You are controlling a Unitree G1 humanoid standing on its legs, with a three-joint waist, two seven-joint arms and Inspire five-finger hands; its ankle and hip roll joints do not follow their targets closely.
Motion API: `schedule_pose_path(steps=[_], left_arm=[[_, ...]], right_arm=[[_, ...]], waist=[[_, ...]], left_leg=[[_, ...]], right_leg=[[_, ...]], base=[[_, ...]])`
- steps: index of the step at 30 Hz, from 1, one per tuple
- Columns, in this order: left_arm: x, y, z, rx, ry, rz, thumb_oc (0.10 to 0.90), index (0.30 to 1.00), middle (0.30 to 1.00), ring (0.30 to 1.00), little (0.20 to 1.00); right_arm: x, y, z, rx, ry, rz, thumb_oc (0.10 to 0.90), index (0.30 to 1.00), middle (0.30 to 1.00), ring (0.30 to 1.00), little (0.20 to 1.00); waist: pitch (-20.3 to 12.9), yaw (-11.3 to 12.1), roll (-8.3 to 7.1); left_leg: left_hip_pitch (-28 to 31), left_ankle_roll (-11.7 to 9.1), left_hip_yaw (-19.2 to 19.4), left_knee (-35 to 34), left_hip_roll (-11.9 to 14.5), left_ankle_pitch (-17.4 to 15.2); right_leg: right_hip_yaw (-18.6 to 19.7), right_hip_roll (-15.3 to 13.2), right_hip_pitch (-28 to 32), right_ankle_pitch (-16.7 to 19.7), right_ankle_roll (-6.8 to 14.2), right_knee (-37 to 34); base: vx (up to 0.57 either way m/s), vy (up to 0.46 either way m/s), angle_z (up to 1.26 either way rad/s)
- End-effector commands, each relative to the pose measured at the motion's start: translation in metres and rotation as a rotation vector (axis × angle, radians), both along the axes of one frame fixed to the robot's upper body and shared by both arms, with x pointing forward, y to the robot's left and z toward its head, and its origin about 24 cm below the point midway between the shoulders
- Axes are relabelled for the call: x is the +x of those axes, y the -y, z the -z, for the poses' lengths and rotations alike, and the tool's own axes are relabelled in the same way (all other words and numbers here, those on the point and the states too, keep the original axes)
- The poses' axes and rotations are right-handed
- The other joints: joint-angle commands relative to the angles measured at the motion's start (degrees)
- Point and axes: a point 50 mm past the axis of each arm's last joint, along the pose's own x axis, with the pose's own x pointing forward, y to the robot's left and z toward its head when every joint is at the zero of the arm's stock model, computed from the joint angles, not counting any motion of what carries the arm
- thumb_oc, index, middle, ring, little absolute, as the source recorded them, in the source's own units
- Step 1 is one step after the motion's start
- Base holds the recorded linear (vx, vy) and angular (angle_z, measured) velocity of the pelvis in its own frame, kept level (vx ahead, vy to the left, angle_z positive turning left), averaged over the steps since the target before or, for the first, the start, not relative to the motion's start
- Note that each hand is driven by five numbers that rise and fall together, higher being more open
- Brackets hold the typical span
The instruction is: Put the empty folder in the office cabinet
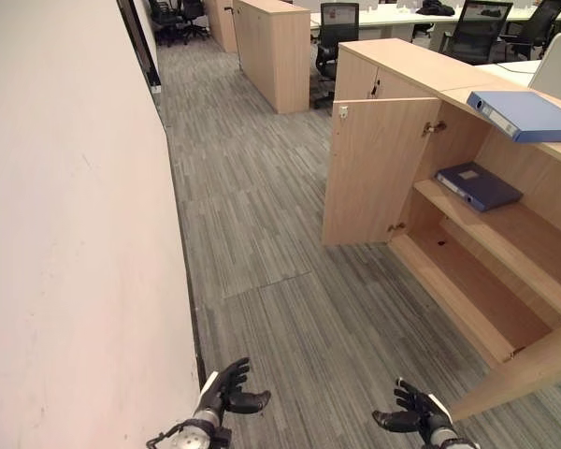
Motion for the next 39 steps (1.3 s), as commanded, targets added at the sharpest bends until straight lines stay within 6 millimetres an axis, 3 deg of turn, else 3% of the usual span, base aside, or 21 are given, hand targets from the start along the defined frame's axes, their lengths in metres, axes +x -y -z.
schedule_pose_path(steps=[1, 2, 3, 4, 6, 8, 12, 13, 14, 18, 23, 25, 26, 28, 30, 32, 33, 34, 35, 37, 39], left_arm=[[0.042, -0.004, -0.026, 0.002, 0.173, 0.029, 0.8, 0.9, 0.9, 0.9, 0.9], [0.042, -0.004, -0.026, 0.002, 0.173, 0.029, 0.8, 0.9, 0.9, 0.9, 0.9], [0.044, -0.004, -0.027, -0.001, 0.179, 0.029, 0.8, 0.9, 0.9, 0.9, 0.9], [0.044, -0.004, -0.027, -0.001, 0.179, 0.029, 0.8, 0.9, 0.9, 0.9, 0.9], [0.044, -0.003, -0.027, -0.006, 0.177, 0.026, 0.8, 0.9, 0.9, 0.9, 0.9], [0.045, -0.001, -0.026, -0.017, 0.178, 0.022, 0.8, 0.9, 0.9, 0.9, 0.9], [0.043, -0.001, -0.026, -0.012, 0.171, 0.034, 0.8, 0.9, 0.9, 0.9, 0.9], [0.044, 0.0, -0.025, -0.004, 0.166, 0.041, 0.8, 0.9, 0.9, 0.9, 0.9], [0.045, -0.001, -0.025, 0.002, 0.165, 0.036, 0.8, 0.9, 0.9, 0.9, 0.9], [0.049, -0.005, -0.027, 0.008, 0.174, -0.006, 0.8, 0.9, 0.9, 0.9, 0.9], [0.035, -0.016, -0.019, 0.026, 0.131, -0.045, 0.8, 0.9, 0.9, 0.9, 0.9], [0.029, -0.021, -0.015, 0.043, 0.098, -0.05, 0.8, 0.9, 0.9, 0.9, 0.9], [0.029, -0.022, -0.015, 0.044, 0.098, -0.05, 0.8, 0.9, 0.9, 0.9, 0.9], [0.026, -0.029, -0.013, 0.081, 0.074, -0.031, 0.8, 0.9, 0.9, 0.9, 0.9], [0.028, -0.031, -0.015, 0.092, 0.08, -0.026, 0.8, 0.9, 0.9, 0.9, 0.9], [0.033, -0.032, -0.019, 0.099, 0.1, -0.013, 0.8, 0.9, 0.9, 0.9, 0.9], [0.033, -0.032, -0.019, 0.1, 0.1, -0.013, 0.8, 0.9, 0.9, 0.9, 0.9], [0.039, -0.034, -0.024, 0.105, 0.122, -0.008, 0.8, 0.9, 0.9, 0.9, 0.9], [0.039, -0.034, -0.024, 0.105, 0.123, -0.008, 0.8, 0.9, 0.9, 0.9, 0.9], [0.043, -0.038, -0.031, 0.125, 0.154, -0.002, 0.8, 0.9, 0.9, 0.9, 0.9], [0.046, -0.037, -0.034, 0.122, 0.175, -0.002, 0.8, 0.9, 0.9, 0.9, 0.9]], right_arm=[[0.038, 0.006, -0.02, -0.023, 0.149, -0.047, 0.8, 0.9, 0.9, 0.9, 0.9], [0.038, 0.006, -0.02, -0.023, 0.149, -0.047, 0.8, 0.9, 0.9, 0.9, 0.9], [0.039, 0.01, -0.022, -0.03, 0.157, -0.037, 0.8, 0.9, 0.9, 0.9, 0.9], [0.039, 0.01, -0.022, -0.03, 0.158, -0.037, 0.8, 0.9, 0.9, 0.9, 0.9], [0.036, 0.016, -0.021, -0.052, 0.142, -0.026, 0.8, 0.9, 0.9, 0.9, 0.9], [0.035, 0.02, -0.021, -0.061, 0.131, -0.016, 0.8, 0.9, 0.9, 0.9, 0.9], [0.038, 0.023, -0.023, -0.068, 0.138, -0.008, 0.8, 0.9, 0.9, 0.9, 0.9], [0.041, 0.022, -0.024, -0.067, 0.147, -0.008, 0.8, 0.9, 0.9, 0.9, 0.9], [0.044, 0.022, -0.025, -0.069, 0.154, -0.009, 0.8, 0.9, 0.9, 0.9, 0.9], [0.053, 0.018, -0.026, -0.066, 0.169, -0.009, 0.8, 0.9, 0.9, 0.9, 0.9], [0.054, 0.011, -0.024, -0.053, 0.16, -0.043, 0.8, 0.9, 0.9, 0.9, 0.9], [0.052, 0.004, -0.021, -0.041, 0.145, -0.065, 0.8, 0.9, 0.9, 0.9, 0.9], [0.052, 0.004, -0.021, -0.04, 0.145, -0.065, 0.8, 0.9, 0.9, 0.9, 0.9], [0.052, -0.004, -0.018, -0.02, 0.135, -0.074, 0.8, 0.9, 0.9, 0.9, 0.9], [0.057, -0.008, -0.02, -0.013, 0.148, -0.092, 0.8, 0.9, 0.9, 0.9, 0.9], [0.067, -0.012, -0.025, -0.017, 0.176, -0.119, 0.8, 0.9, 0.9, 0.9, 0.9], [0.067, -0.012, -0.025, -0.017, 0.176, -0.119, 0.8, 0.9, 0.9, 0.9, 0.9], [0.076, -0.015, -0.029, -0.021, 0.203, -0.138, 0.8, 0.9, 0.9, 0.9, 0.9], [0.076, -0.015, -0.029, -0.021, 0.204, -0.138, 0.8, 0.9, 0.9, 0.9, 0.9], [0.086, -0.021, -0.035, -0.022, 0.24, -0.156, 0.8, 0.9, 0.9, 0.9, 0.9], [0.088, -0.022, -0.037, -0.021, 0.249, -0.161, 0.8, 0.9, 0.9, 0.9, 0.9]], waist=[[1.5, -0.4, -0.6], [1.5, -0.4, -0.59], [2.6, -0.1, -1.12], [2.5, -0.2, -1.04], [3.8, 0.5, -2.08], [4.2, 0.8, -2.36], [4.3, 2.1, -2.62], [4.8, 3.2, -2.0], [5.1, 3.8, -1.7], [5.9, 5.6, -1.93], [3.5, 8.4, -1.96], [1.7, 9.6, -2.6], [1.6, 9.6, -2.78], [0.2, 10.0, -4.69], [-0.1, 9.8, -5.42], [-0.1, 9.8, -5.09], [-0.1, 9.8, -5.11], [0.2, 10.0, -3.73], [0.3, 10.0, -3.87], [1.7, 10.2, -2.22], [2.3, 9.3, -1.35]], left_leg=[[-0.1, -8.2, -2.4, 8.0, 10.3, -1.1], [-0.1, -8.2, -2.4, 8.0, 10.3, -1.1], [-3.1, -8.7, -3.3, 13.9, 11.5, 0.9], [-3.6, -8.8, -3.6, 14.6, 11.7, 0.7], [-8.7, -8.8, -6.0, 24.6, 12.3, 5.1], [-12.1, -8.0, -7.0, 25.6, 12.2, 5.8], [-15.5, -7.3, -7.8, 19.7, 12.4, 5.0], [-18.2, -8.2, -9.8, 13.5, 13.3, 8.4], [-20.0, -8.5, -10.8, 10.8, 14.0, 9.3], [-24.2, -9.2, -12.2, 2.2, 15.2, 9.9], [-26.1, -10.5, -15.9, 0.6, 15.0, 9.9], [-25.8, -10.8, -15.8, 1.8, 14.4, 13.2], [-25.8, -10.8, -15.7, 1.8, 14.3, 13.2], [-25.5, -9.1, -14.1, 4.2, 11.9, 13.0], [-24.8, -7.1, -12.3, 5.4, 10.0, 11.0], [-23.6, -5.0, -10.6, 5.8, 8.9, 8.7], [-23.6, -5.0, -10.5, 5.8, 8.9, 8.7], [-21.1, -3.2, -9.2, 5.7, 8.1, 6.4], [-21.1, -3.2, -9.1, 5.7, 8.0, 6.3], [-15.1, -0.7, -6.1, 4.1, 6.0, 3.2], [-11.5, -0.2, -5.3, 2.6, 4.6, 1.8]], right_leg=[[3.0, -2.2, -1.4, -5.3, 4.2, 3.9], [3.0, -2.2, -1.4, -5.3, 4.2, 4.0], [3.6, -1.6, -1.1, -6.0, 3.2, 4.6], [3.4, -1.4, -1.3, -6.1, 3.1, 4.7], [3.9, -1.1, -0.3, -7.3, 1.5, 5.6], [4.1, -1.2, 0.4, -8.3, 1.3, 5.9], [5.5, -1.7, 1.4, -10.0, 2.3, 6.5], [6.5, -1.3, 2.6, -11.8, 2.8, 7.1], [7.3, -1.1, 3.3, -12.5, 3.0, 7.2], [10.5, -1.7, 7.0, -16.1, 3.7, 7.2], [15.4, -2.5, 11.3, -19.2, 4.8, 5.8], [17.1, -4.3, 12.2, -19.6, 6.0, 6.4], [17.2, -4.4, 12.1, -19.7, 6.1, 6.4], [18.3, -7.0, 9.7, -12.5, 9.3, 10.1], [19.8, -7.8, 6.1, -4.4, 11.1, 16.2], [19.0, -8.3, 2.2, 2.9, 12.8, 23.4], [19.0, -8.3, 2.2, 2.9, 12.8, 23.5], [14.5, -9.4, -1.4, 7.8, 13.0, 30.4], [14.6, -9.6, -1.6, 7.6, 13.0, 30.7], [4.3, -14.5, -6.0, 11.5, 13.0, 39.0], [3.1, -13.5, -10.0, 8.6, 12.8, 39.8]], base=[[-0.01, -0.08, 0.01], [0.0, -0.148, -0.02], [0.0, -0.113, 0.05], [0.01, -0.167, 0.02], [0.09, -0.147, -0.18], [0.16, -0.047, -0.12], [0.2, 0.062, 0.04], [0.36, 0.15, 0.04], [0.38, 0.16, -0.02], [0.32, 0.111, -0.23], [0.43, 0.173, -0.53], [0.48, 0.306, -0.26], [0.51, 0.346, -0.38], [0.44, 0.324, -0.29], [0.26, 0.244, -0.34], [0.23, 0.223, -0.6], [0.27, 0.272, -0.51], [0.17, 0.171, -0.41], [0.25, 0.294, -0.35], [0.26, 0.368, -0.27], [0.34, 0.324, -0.48]])
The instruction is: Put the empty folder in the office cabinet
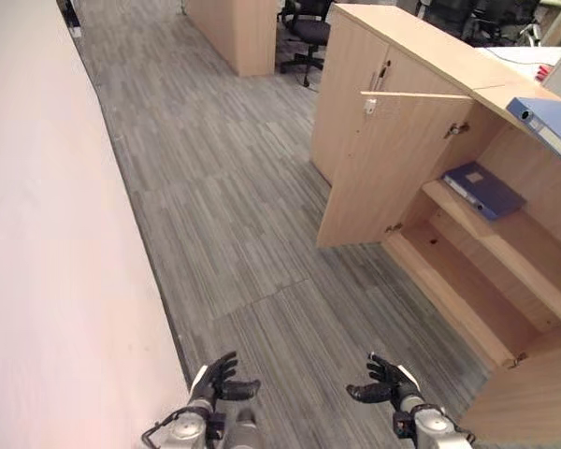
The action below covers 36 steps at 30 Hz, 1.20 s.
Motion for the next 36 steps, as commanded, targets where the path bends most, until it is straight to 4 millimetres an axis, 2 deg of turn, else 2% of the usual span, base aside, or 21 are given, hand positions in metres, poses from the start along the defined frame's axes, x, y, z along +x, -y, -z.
schedule_pose_path(steps=[1, 3, 4, 6, 7, 9, 11, 12, 18, 20, 22, 25, 26, 27, 28, 29, 30, 31, 33, 34, 36], left_arm=[[0.026, -0.027, -0.033, 0.141, 0.152, 0.13, 0.8, 0.9, 0.9, 0.9, 0.9], [0.026, -0.027, -0.033, 0.14, 0.157, 0.132, 0.8, 0.9, 0.9, 0.9, 0.9], [0.028, -0.027, -0.036, 0.142, 0.169, 0.138, 0.8, 0.9, 0.9, 0.9, 0.9], [0.029, -0.025, -0.037, 0.14, 0.175, 0.146, 0.8, 0.9, 0.9, 0.9, 0.9], [0.028, -0.023, -0.035, 0.134, 0.17, 0.147, 0.8, 0.9, 0.9, 0.9, 0.9], [0.029, -0.021, -0.036, 0.132, 0.175, 0.153, 0.8, 0.9, 0.9, 0.9, 0.9], [0.029, -0.019, -0.038, 0.134, 0.185, 0.175, 0.8, 0.9, 0.9, 0.9, 0.9], [0.029, -0.019, -0.038, 0.135, 0.186, 0.184, 0.8, 0.9, 0.9, 0.9, 0.9], [0.024, -0.02, -0.036, 0.142, 0.169, 0.206, 0.8, 0.9, 0.9, 0.9, 0.9], [0.017, -0.017, -0.03, 0.138, 0.138, 0.229, 0.8, 0.9, 0.9, 0.9, 0.9], [0.015, -0.012, -0.026, 0.126, 0.122, 0.244, 0.8, 0.9, 0.9, 0.9, 0.9], [0.018, -0.005, -0.025, 0.11, 0.121, 0.254, 0.8, 0.9, 0.9, 0.9, 0.9], [0.023, 0.002, -0.026, 0.097, 0.139, 0.263, 0.8, 0.9, 0.9, 0.9, 0.9], [0.023, 0.002, -0.026, 0.096, 0.139, 0.262, 0.8, 0.9, 0.9, 0.9, 0.9], [0.026, 0.007, -0.028, 0.074, 0.153, 0.256, 0.8, 0.9, 0.9, 0.9, 0.9], [0.026, 0.007, -0.028, 0.073, 0.153, 0.256, 0.8, 0.9, 0.9, 0.9, 0.9], [0.028, 0.011, -0.026, 0.059, 0.151, 0.256, 0.8, 0.9, 0.9, 0.9, 0.9], [0.029, 0.014, -0.027, 0.056, 0.154, 0.266, 0.8, 0.9, 0.9, 0.9, 0.9], [0.035, 0.021, -0.03, 0.046, 0.174, 0.285, 0.8, 0.9, 0.9, 0.9, 0.9], [0.036, 0.024, -0.03, 0.042, 0.18, 0.291, 0.8, 0.9, 0.9, 0.9, 0.9], [0.037, 0.026, -0.03, 0.041, 0.184, 0.288, 0.8, 0.9, 0.9, 0.9, 0.9]], right_arm=[[0.032, 0.021, -0.033, -0.061, 0.194, -0.036, 0.8, 0.9, 0.9, 0.9, 0.9], [0.031, 0.022, -0.033, -0.063, 0.194, -0.036, 0.8, 0.9, 0.9, 0.9, 0.9], [0.03, 0.024, -0.033, -0.071, 0.193, -0.03, 0.8, 0.9, 0.9, 0.9, 0.9], [0.03, 0.025, -0.032, -0.074, 0.19, -0.029, 0.8, 0.9, 0.9, 0.9, 0.9], [0.026, 0.028, -0.029, -0.08, 0.171, -0.009, 0.8, 0.9, 0.9, 0.9, 0.9], [0.024, 0.032, -0.029, -0.079, 0.168, 0.02, 0.8, 0.9, 0.9, 0.9, 0.9], [0.02, 0.035, -0.026, -0.081, 0.151, 0.041, 0.8, 0.9, 0.9, 0.9, 0.9], [0.016, 0.038, -0.024, -0.082, 0.135, 0.056, 0.8, 0.9, 0.9, 0.9, 0.9], [-0.003, 0.049, -0.013, -0.088, 0.058, 0.116, 0.8, 0.9, 0.9, 0.9, 0.9], [-0.015, 0.059, -0.009, -0.107, 0.022, 0.137, 0.8, 0.9, 0.9, 0.9, 0.9], [-0.02, 0.066, -0.009, -0.118, 0.009, 0.154, 0.8, 0.9, 0.9, 0.9, 0.9], [-0.02, 0.07, -0.01, -0.122, 0.011, 0.167, 0.8, 0.9, 0.9, 0.9, 0.9], [-0.018, 0.069, -0.012, -0.124, 0.025, 0.139, 0.8, 0.9, 0.9, 0.9, 0.9], [-0.018, 0.069, -0.012, -0.124, 0.024, 0.138, 0.8, 0.9, 0.9, 0.9, 0.9], [-0.015, 0.067, -0.014, -0.133, 0.038, 0.101, 0.8, 0.9, 0.9, 0.9, 0.9], [-0.015, 0.067, -0.014, -0.134, 0.038, 0.101, 0.8, 0.9, 0.9, 0.9, 0.9], [-0.012, 0.064, -0.016, -0.129, 0.052, 0.083, 0.8, 0.9, 0.9, 0.9, 0.9], [-0.011, 0.063, -0.018, -0.126, 0.065, 0.076, 0.8, 0.9, 0.9, 0.9, 0.9], [-0.009, 0.062, -0.021, -0.12, 0.084, 0.067, 0.8, 0.9, 0.9, 0.9, 0.9], [-0.008, 0.063, -0.022, -0.126, 0.086, 0.055, 0.8, 0.9, 0.9, 0.9, 0.9], [-0.01, 0.063, -0.02, -0.141, 0.068, 0.032, 0.8, 0.9, 0.9, 0.9, 0.9]], waist=[[1.3, -2.6, 3.39], [1.5, -3.0, 3.63], [2.1, -3.7, 3.77], [2.3, -4.1, 3.68], [2.5, -5.3, 3.25], [2.6, -6.8, 2.73], [2.4, -7.6, 3.33], [2.5, -8.3, 3.33], [1.8, -10.5, 4.87], [1.2, -11.1, 4.66], [0.7, -12.0, 5.02], [0.7, -13.5, 6.37], [0.8, -15.1, 7.31], [0.8, -15.1, 7.4], [0.7, -15.8, 8.31], [0.6, -15.9, 8.44], [0.6, -16.3, 8.73], [0.9, -16.6, 8.46], [1.7, -16.6, 7.13], [2.0, -16.3, 6.28], [2.4, -15.3, 4.45]], left_leg=[[1.9, -0.3, -1.5, -8.4, 0.1, 2.2], [2.7, -0.5, -1.3, -8.3, -0.1, 1.6], [5.1, -0.9, -0.6, -8.3, -0.8, -0.3], [6.0, -1.3, -0.3, -8.2, -1.1, -1.0], [9.3, -2.0, 0.0, -8.2, -1.8, -3.2], [11.7, -2.9, 0.6, -8.2, -2.3, -4.7], [14.3, -3.8, 0.8, -8.3, -1.7, -6.9], [14.8, -4.2, 1.9, -8.0, -1.5, -6.8], [19.4, -5.5, 2.7, -8.6, -1.3, -9.8], [21.9, -6.0, 3.7, -8.4, -2.6, -11.8], [22.5, -6.9, 3.9, -6.6, -2.0, -13.0], [22.3, -8.2, 3.5, -4.1, 0.4, -11.7], [22.1, -9.6, 2.8, -1.5, 3.0, -8.5], [22.0, -9.7, 2.8, -1.5, 3.2, -8.5], [20.9, -11.3, 1.8, 1.7, 5.6, -2.8], [20.8, -11.4, 1.8, 1.7, 5.8, -2.7], [19.0, -11.8, 0.6, 7.5, 8.7, 3.5], [17.9, -11.6, -0.1, 11.4, 9.6, 7.2], [14.6, -10.7, -1.4, 19.4, 10.6, 10.3], [13.6, -10.2, -2.8, 22.6, 9.5, 10.4], [9.1, -8.5, -4.7, 25.9, 6.3, 7.1]], right_leg=[[-5.6, 5.0, -0.9, -6.7, -1.4, 4.4], [-7.1, 5.4, -1.2, -8.0, -1.4, 1.3], [-12.1, 5.1, -2.8, -12.1, -2.9, -5.1], [-13.5, 5.6, -3.5, -12.4, -3.7, -8.5], [-14.8, 5.7, -5.5, -11.3, -4.4, -16.2], [-16.7, 4.4, -7.8, -8.0, -4.1, -22.8], [-17.7, 3.6, -7.6, -7.0, -2.8, -27.5], [-19.1, 1.9, -8.4, -4.7, -2.7, -29.2], [-17.2, -1.9, -10.3, -1.4, -0.9, -32.2], [-20.0, -4.2, -9.4, 1.0, -1.0, -32.8], [-21.4, -4.7, -8.7, 2.1, -1.0, -32.0], [-21.6, -4.1, -9.2, 1.8, -1.7, -30.0], [-20.5, -2.8, -10.6, -0.1, -2.9, -26.0], [-20.5, -2.8, -10.8, -0.3, -2.9, -25.8], [-19.3, -0.6, -11.3, -3.4, -5.1, -23.5], [-19.4, -0.5, -11.4, -3.5, -5.2, -23.4], [-18.4, 2.6, -10.6, -7.2, -7.9, -23.0], [-17.3, 4.5, -9.5, -8.9, -9.4, -23.4], [-15.6, 6.8, -6.6, -11.1, -11.9, -25.0], [-14.0, 7.7, -5.4, -11.9, -12.7, -25.8], [-11.6, 8.2, -3.1, -13.1, -12.9, -27.2]], base=[[0.25, 0.159, -0.34], [0.24, 0.071, -0.18], [0.35, 0.053, -0.29], [0.29, 0.0, -0.37], [0.3, -0.074, -0.26], [0.35, -0.112, -0.13], [0.31, -0.126, -0.05], [0.33, -0.137, -0.02], [0.27, -0.116, -0.24], [0.45, -0.173, -0.1], [0.3, -0.166, -0.21], [0.25, -0.202, 0.04], [0.21, -0.195, 0.07], [0.36, -0.353, -0.02], [0.16, -0.171, -0.09], [0.33, -0.394, -0.1], [0.29, -0.385, -0.17], [0.38, -0.509, -0.21], [0.31, -0.385, -0.39], [0.32, -0.343, -0.56], [0.25, -0.23, -0.46]])
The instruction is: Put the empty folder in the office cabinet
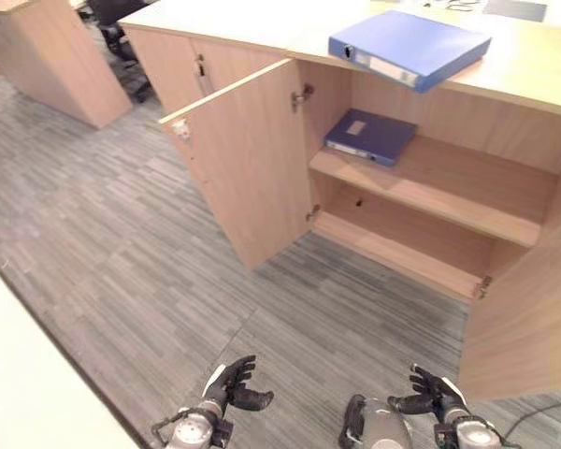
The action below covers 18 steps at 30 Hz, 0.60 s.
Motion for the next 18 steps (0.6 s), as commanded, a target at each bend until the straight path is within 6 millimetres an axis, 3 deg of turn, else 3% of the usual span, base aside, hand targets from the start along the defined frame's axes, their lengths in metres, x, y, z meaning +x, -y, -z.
schedule_pose_path(steps=[1, 4, 5, 6, 7, 8, 9, 10, 13, 17, 18], left_arm=[[0.041, 0.006, -0.034, -0.034, 0.228, 0.006, 0.8, 0.9, 0.9, 0.9, 0.9], [0.038, 0.009, -0.031, -0.038, 0.218, 0.008, 0.8, 0.9, 0.9, 0.9, 0.9], [0.037, 0.008, -0.03, -0.035, 0.212, 0.011, 0.8, 0.9, 0.9, 0.9, 0.9], [0.033, 0.007, -0.027, -0.023, 0.196, 0.021, 0.8, 0.9, 0.9, 0.9, 0.9], [0.031, 0.005, -0.026, -0.016, 0.188, 0.021, 0.8, 0.9, 0.9, 0.9, 0.9], [0.031, 0.005, -0.026, -0.016, 0.188, 0.021, 0.8, 0.9, 0.9, 0.9, 0.9], [0.03, -0.002, -0.025, -0.004, 0.181, -0.014, 0.8, 0.9, 0.9, 0.9, 0.9], [0.03, -0.002, -0.025, -0.003, 0.181, -0.015, 0.8, 0.9, 0.9, 0.9, 0.9], [0.026, -0.01, -0.022, 0.018, 0.161, -0.051, 0.8, 0.9, 0.9, 0.9, 0.9], [0.01, -0.025, -0.009, 0.054, 0.084, -0.107, 0.8, 0.9, 0.9, 0.9, 0.9], [0.006, -0.028, -0.007, 0.061, 0.071, -0.117, 0.8, 0.9, 0.9, 0.9, 0.9]], right_arm=[[0.017, -0.001, -0.016, -0.005, 0.114, -0.056, 0.8, 0.9, 0.9, 0.9, 0.9], [0.016, -0.001, -0.013, -0.012, 0.092, -0.067, 0.8, 0.9, 0.9, 0.9, 0.9], [0.016, -0.002, -0.013, -0.001, 0.093, -0.057, 0.8, 0.9, 0.9, 0.9, 0.9], [0.016, -0.004, -0.012, 0.009, 0.094, -0.056, 0.8, 0.9, 0.9, 0.9, 0.9], [0.018, -0.005, -0.012, 0.006, 0.095, -0.069, 0.8, 0.9, 0.9, 0.9, 0.9], [0.018, -0.005, -0.012, 0.006, 0.096, -0.069, 0.8, 0.9, 0.9, 0.9, 0.9], [0.024, -0.011, -0.015, -0.01, 0.11, -0.12, 0.8, 0.9, 0.9, 0.9, 0.9], [0.024, -0.011, -0.015, -0.01, 0.11, -0.121, 0.8, 0.9, 0.9, 0.9, 0.9], [0.031, -0.018, -0.016, -0.013, 0.12, -0.159, 0.8, 0.9, 0.9, 0.9, 0.9], [0.038, -0.031, -0.015, -0.008, 0.115, -0.232, 0.8, 0.9, 0.9, 0.9, 0.9], [0.037, -0.033, -0.015, -0.004, 0.114, -0.24, 0.8, 0.9, 0.9, 0.9, 0.9]], waist=[[0.5, -0.2, -2.69], [1.2, 2.2, -3.93], [1.4, 3.0, -4.32], [1.6, 4.4, -3.99], [1.8, 5.4, -3.76], [1.7, 5.5, -3.89], [1.9, 8.6, -2.35], [2.3, 8.7, -2.74], [2.9, 11.2, -3.13], [1.9, 14.3, -4.02], [1.3, 14.8, -3.79]], left_leg=[[0.8, 3.4, -1.8, 6.4, -5.4, 3.9], [-6.7, 5.0, -3.4, 6.7, -9.9, -2.1], [-9.1, 5.4, -2.7, 4.8, -10.2, -3.4], [-12.0, 5.8, -2.2, -1.9, -9.9, -4.7], [-13.5, 5.9, -2.6, -7.9, -9.8, -3.8], [-13.3, 6.0, -2.4, -8.5, -10.0, -3.3], [-17.4, 4.8, -6.9, -22.4, -9.2, 3.8], [-16.3, 4.7, -6.6, -23.4, -9.6, 4.2], [-20.4, 4.4, -7.8, -29.4, -9.0, 6.1], [-21.8, 4.0, -10.3, -29.5, -8.4, 6.3], [-21.8, 3.8, -11.2, -28.9, -8.1, 7.9]], right_leg=[[7.4, -2.3, 7.0, 7.7, 3.5, -18.7], [11.6, -0.8, 11.5, 6.3, 4.0, -21.4], [12.6, -0.4, 13.0, 6.0, 4.4, -22.4], [14.3, 0.6, 16.2, 4.9, 5.3, -23.6], [15.0, 1.2, 17.6, 4.0, 5.8, -24.0], [15.2, 1.0, 17.5, 4.2, 5.8, -24.0], [18.1, 4.3, 21.8, 1.5, 6.3, -24.3], [18.1, 4.0, 22.3, 1.0, 6.3, -24.1], [21.8, 5.8, 26.3, -2.6, 5.8, -22.6], [27.6, 6.3, 31.1, -6.9, 6.2, -22.2], [28.4, 6.1, 32.0, -7.3, 6.4, -22.1]], base=[[0.25, -0.123, -0.49], [0.35, -0.106, -0.56], [0.56, -0.034, -0.37], [0.62, 0.017, -0.58], [0.47, 0.045, -0.54], [0.73, 0.076, -0.7], [0.57, 0.039, -1.06], [0.77, 0.039, -1.1], [0.49, -0.007, -1.01], [0.53, 0.09, -0.83], [0.55, 0.166, -1.21]])
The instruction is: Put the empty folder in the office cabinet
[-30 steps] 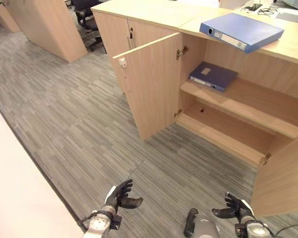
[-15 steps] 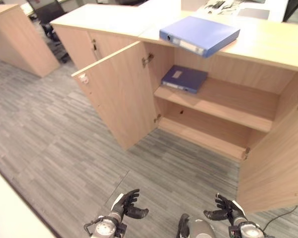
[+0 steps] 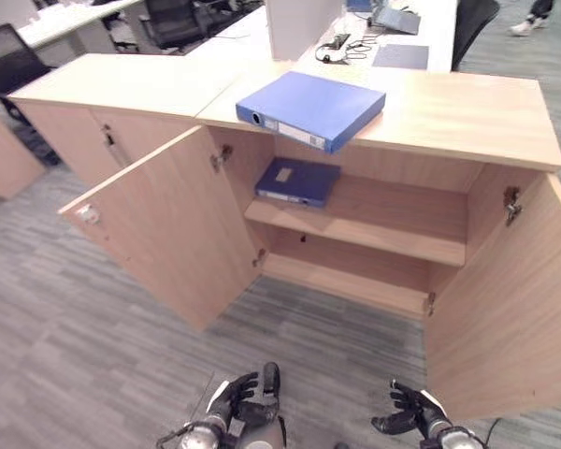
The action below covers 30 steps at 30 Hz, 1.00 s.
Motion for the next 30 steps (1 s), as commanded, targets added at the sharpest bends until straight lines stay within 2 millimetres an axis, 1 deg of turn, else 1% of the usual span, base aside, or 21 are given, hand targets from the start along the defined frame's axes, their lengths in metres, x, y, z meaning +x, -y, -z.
schedule_pose_path(steps=[1, 3, 4, 5, 6, 7, 8, 9, 10, 12, 15, 16, 18, 19, 20, 21, 22, 23, 25, 27, 30], left_arm=[[0.017, -0.024, -0.017, 0.069, 0.115, -0.033, 0.8, 0.9, 0.9, 0.9, 0.9], [0.013, -0.026, -0.015, 0.077, 0.096, -0.038, 0.8, 0.9, 0.9, 0.9, 0.9], [0.009, -0.03, -0.011, 0.096, 0.064, -0.032, 0.8, 0.9, 0.9, 0.9, 0.9], [0.009, -0.032, -0.01, 0.119, 0.05, -0.015, 0.8, 0.9, 0.9, 0.9, 0.9], [0.009, -0.032, -0.01, 0.12, 0.05, -0.015, 0.8, 0.9, 0.9, 0.9, 0.9], [0.012, -0.033, -0.012, 0.124, 0.059, -0.006, 0.8, 0.9, 0.9, 0.9, 0.9], [0.012, -0.033, -0.012, 0.124, 0.059, -0.006, 0.8, 0.9, 0.9, 0.9, 0.9], [0.017, -0.034, -0.015, 0.126, 0.075, -0.007, 0.8, 0.9, 0.9, 0.9, 0.9], [0.021, -0.035, -0.018, 0.13, 0.092, -0.01, 0.8, 0.9, 0.9, 0.9, 0.9], [0.023, -0.036, -0.018, 0.134, 0.096, -0.018, 0.8, 0.9, 0.9, 0.9, 0.9], [0.022, -0.037, -0.018, 0.135, 0.093, -0.034, 0.8, 0.9, 0.9, 0.9, 0.9], [0.022, -0.038, -0.018, 0.133, 0.092, -0.042, 0.8, 0.9, 0.9, 0.9, 0.9], [0.022, -0.039, -0.018, 0.133, 0.098, -0.048, 0.8, 0.9, 0.9, 0.9, 0.9], [0.021, -0.041, -0.019, 0.134, 0.098, -0.054, 0.8, 0.9, 0.9, 0.9, 0.9], [0.019, -0.042, -0.018, 0.135, 0.093, -0.062, 0.8, 0.9, 0.9, 0.9, 0.9], [0.019, -0.042, -0.018, 0.134, 0.093, -0.066, 0.8, 0.9, 0.9, 0.9, 0.9], [0.02, -0.042, -0.018, 0.137, 0.097, -0.052, 0.8, 0.9, 0.9, 0.9, 0.9], [0.02, -0.04, -0.018, 0.134, 0.101, -0.043, 0.8, 0.9, 0.9, 0.9, 0.9], [0.02, -0.036, -0.017, 0.124, 0.103, -0.039, 0.8, 0.9, 0.9, 0.9, 0.9], [0.02, -0.027, -0.018, 0.099, 0.119, -0.029, 0.8, 0.9, 0.9, 0.9, 0.9], [0.021, -0.018, -0.018, 0.08, 0.13, -0.002, 0.8, 0.9, 0.9, 0.9, 0.9]], right_arm=[[0.05, -0.012, -0.029, 0.023, 0.217, -0.102, 0.8, 0.9, 0.9, 0.9, 0.9], [0.05, -0.016, -0.027, 0.03, 0.212, -0.105, 0.8, 0.9, 0.9, 0.9, 0.9], [0.047, -0.022, -0.024, 0.047, 0.2, -0.108, 0.8, 0.9, 0.9, 0.9, 0.9], [0.047, -0.028, -0.022, 0.061, 0.196, -0.111, 0.8, 0.9, 0.9, 0.9, 0.9], [0.047, -0.028, -0.022, 0.061, 0.197, -0.111, 0.8, 0.9, 0.9, 0.9, 0.9], [0.048, -0.031, -0.021, 0.067, 0.191, -0.118, 0.8, 0.9, 0.9, 0.9, 0.9], [0.048, -0.031, -0.021, 0.067, 0.191, -0.118, 0.8, 0.9, 0.9, 0.9, 0.9], [0.049, -0.033, -0.021, 0.071, 0.188, -0.125, 0.8, 0.9, 0.9, 0.9, 0.9], [0.05, -0.036, -0.021, 0.07, 0.188, -0.143, 0.8, 0.9, 0.9, 0.9, 0.9], [0.051, -0.038, -0.02, 0.061, 0.179, -0.154, 0.8, 0.9, 0.9, 0.9, 0.9], [0.05, -0.041, -0.019, 0.073, 0.179, -0.141, 0.8, 0.9, 0.9, 0.9, 0.9], [0.049, -0.042, -0.019, 0.078, 0.182, -0.138, 0.8, 0.9, 0.9, 0.9, 0.9], [0.048, -0.041, -0.019, 0.077, 0.184, -0.136, 0.8, 0.9, 0.9, 0.9, 0.9], [0.047, -0.041, -0.019, 0.077, 0.186, -0.134, 0.8, 0.9, 0.9, 0.9, 0.9], [0.046, -0.039, -0.019, 0.074, 0.184, -0.125, 0.8, 0.9, 0.9, 0.9, 0.9], [0.047, -0.038, -0.019, 0.071, 0.185, -0.121, 0.8, 0.9, 0.9, 0.9, 0.9], [0.046, -0.035, -0.018, 0.064, 0.175, -0.107, 0.8, 0.9, 0.9, 0.9, 0.9], [0.044, -0.035, -0.017, 0.068, 0.171, -0.102, 0.8, 0.9, 0.9, 0.9, 0.9], [0.041, -0.032, -0.015, 0.061, 0.158, -0.096, 0.8, 0.9, 0.9, 0.9, 0.9], [0.035, -0.024, -0.015, 0.046, 0.147, -0.086, 0.8, 0.9, 0.9, 0.9, 0.9], [0.033, -0.019, -0.016, 0.038, 0.147, -0.088, 0.8, 0.9, 0.9, 0.9, 0.9]], waist=[[-0.8, 2.1, -2.5], [-1.5, 2.4, -3.07], [-2.6, 2.4, -3.91], [-3.4, 1.9, -5.06], [-3.5, 1.9, -5.18], [-3.7, 1.8, -5.66], [-3.7, 1.8, -5.68], [-3.7, 1.6, -5.65], [-3.3, 0.9, -5.0], [-2.5, 0.4, -3.43], [-1.8, -0.5, -0.99], [-1.7, -0.9, -0.62], [-1.6, -1.4, -0.52], [-1.4, -1.8, -0.67], [-1.4, -2.0, -0.67], [-1.3, -2.2, -1.02], [-1.3, -2.7, -1.99], [-1.4, -2.8, -2.36], [-2.0, -2.7, -2.5], [-3.4, -3.4, -1.9], [-3.9, -3.8, -1.47]], left_leg=[[-3.1, 1.2, -2.5, 2.6, 1.0, 2.2], [-2.6, 1.4, -1.8, 2.9, 0.8, 2.6], [-1.9, 2.5, -0.9, 4.5, 0.0, 2.9], [-0.5, 3.9, 0.8, 5.2, -1.2, 1.3], [-0.6, 3.9, 1.0, 5.2, -1.3, 1.3], [0.2, 4.9, 1.8, 5.4, -2.2, 0.2], [0.1, 4.9, 1.9, 5.4, -2.2, 0.2], [1.0, 5.9, 2.4, 5.6, -2.9, -1.0], [3.9, 7.4, 3.1, 5.2, -3.6, -3.0], [6.9, 8.8, 3.9, 4.7, -3.6, -4.7], [10.6, 10.2, 4.2, 3.5, -3.4, -6.3], [12.1, 10.3, 4.6, 2.7, -3.7, -6.7], [14.0, 9.7, 5.5, 1.7, -4.3, -7.7], [15.0, 9.2, 5.9, 1.5, -4.2, -8.3], [15.9, 8.4, 6.4, 1.3, -3.8, -9.1], [16.6, 7.6, 6.6, 1.2, -3.8, -9.7], [17.2, 6.2, 6.0, 1.7, -4.0, -10.9], [17.5, 6.0, 6.2, 1.9, -4.3, -11.0], [17.4, 5.8, 6.4, 2.1, -4.6, -11.0], [17.7, 4.9, 5.7, 2.0, -4.2, -10.9], [18.3, 4.2, 5.0, 2.1, -3.7, -10.8]], right_leg=[[4.5, -6.8, 7.6, -11.1, 10.1, 3.6], [5.0, -7.6, 8.0, -11.4, 10.5, 4.3], [5.7, -8.6, 7.3, -9.5, 11.7, 7.3], [6.3, -9.4, 4.6, -4.0, 13.9, 12.7], [6.4, -9.5, 4.5, -4.0, 14.0, 12.8], [7.0, -9.6, 2.7, 0.1, 15.4, 16.2], [7.0, -9.7, 2.6, 0.1, 15.4, 16.3], [6.8, -9.5, 0.8, 3.8, 16.8, 19.7], [5.6, -9.2, -4.1, 7.9, 19.0, 27.1], [1.6, -10.2, -7.5, 13.1, 19.0, 33.5], [-1.4, -10.0, -11.7, 14.4, 19.0, 40.9], [-2.3, -10.9, -13.3, 14.0, 19.0, 40.9], [-5.5, -13.7, -16.1, 11.3, 18.8, 36.7], [-7.8, -15.6, -16.9, 8.7, 18.1, 33.9], [-10.1, -17.2, -17.3, 5.7, 16.9, 28.2], [-11.3, -18.6, -18.9, 5.4, 16.0, 21.3], [-10.9, -19.5, -16.4, 6.0, 16.4, 8.6], [-10.4, -19.1, -13.2, 6.6, 16.8, 4.5], [-10.0, -19.2, -11.9, 7.0, 16.7, 3.3], [-9.5, -18.4, -9.7, 8.3, 16.7, -0.8], [-10.1, -17.7, -7.3, 7.9, 16.1, -2.5]], base=[[0.39, 0.13, -1.0], [0.4, 0.167, -0.75], [0.66, 0.29, -0.72], [0.51, 0.221, -0.59], [0.32, 0.144, -0.36], [0.1, 0.05, -0.15], [0.2, 0.097, -0.16], [0.27, 0.155, -0.01], [0.34, 0.2, 0.05], [0.25, 0.176, -0.23], [0.22, 0.167, -0.14], [0.26, 0.157, -0.21], [0.25, 0.042, -0.32], [0.26, -0.093, -0.35], [0.27, -0.172, -0.4], [0.34, -0.273, -0.32], [0.27, -0.237, -0.33], [0.19, -0.146, -0.2], [0.09, -0.055, 0.15], [0.17, -0.127, 0.36], [0.11, -0.129, -0.01]])
